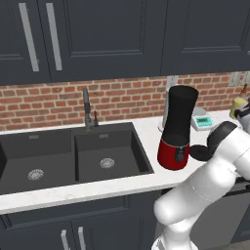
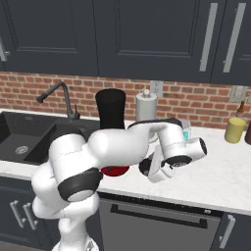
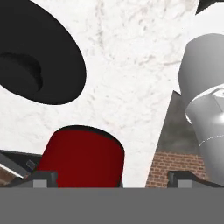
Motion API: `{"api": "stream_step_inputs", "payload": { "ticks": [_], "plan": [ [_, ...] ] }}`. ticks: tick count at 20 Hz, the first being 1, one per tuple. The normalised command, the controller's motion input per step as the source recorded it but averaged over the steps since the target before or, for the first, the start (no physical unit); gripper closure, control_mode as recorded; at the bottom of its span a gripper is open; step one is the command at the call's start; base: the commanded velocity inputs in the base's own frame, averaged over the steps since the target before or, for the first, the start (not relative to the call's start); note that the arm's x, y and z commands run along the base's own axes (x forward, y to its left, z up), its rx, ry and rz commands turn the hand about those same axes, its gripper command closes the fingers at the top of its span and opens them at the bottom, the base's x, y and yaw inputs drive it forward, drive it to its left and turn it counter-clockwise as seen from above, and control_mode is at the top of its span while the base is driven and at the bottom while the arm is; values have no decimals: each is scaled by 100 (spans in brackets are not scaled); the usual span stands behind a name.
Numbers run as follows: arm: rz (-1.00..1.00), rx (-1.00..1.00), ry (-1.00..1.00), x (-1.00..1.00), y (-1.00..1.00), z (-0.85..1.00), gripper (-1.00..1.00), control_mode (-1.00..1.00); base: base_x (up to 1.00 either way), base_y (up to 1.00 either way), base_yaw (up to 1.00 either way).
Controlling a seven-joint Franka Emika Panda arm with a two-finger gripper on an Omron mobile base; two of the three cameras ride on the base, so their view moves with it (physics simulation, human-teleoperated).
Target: Close the lid blender by securely placing the lid on top.
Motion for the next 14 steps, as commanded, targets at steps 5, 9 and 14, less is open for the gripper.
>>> {"api": "stream_step_inputs", "payload": {
  "ticks": [5, 9, 14],
  "plan": [
    [-1, 8, 1, 25, 0, -4, -100, -100, 0, 0, 0],
    [0, 4, 0, 21, 0, -16, -100, -100, 0, 0, 0],
    [-2, 0, 0, 12, 0, -20, -100, -100, 0, 0, 0]
  ]
}}
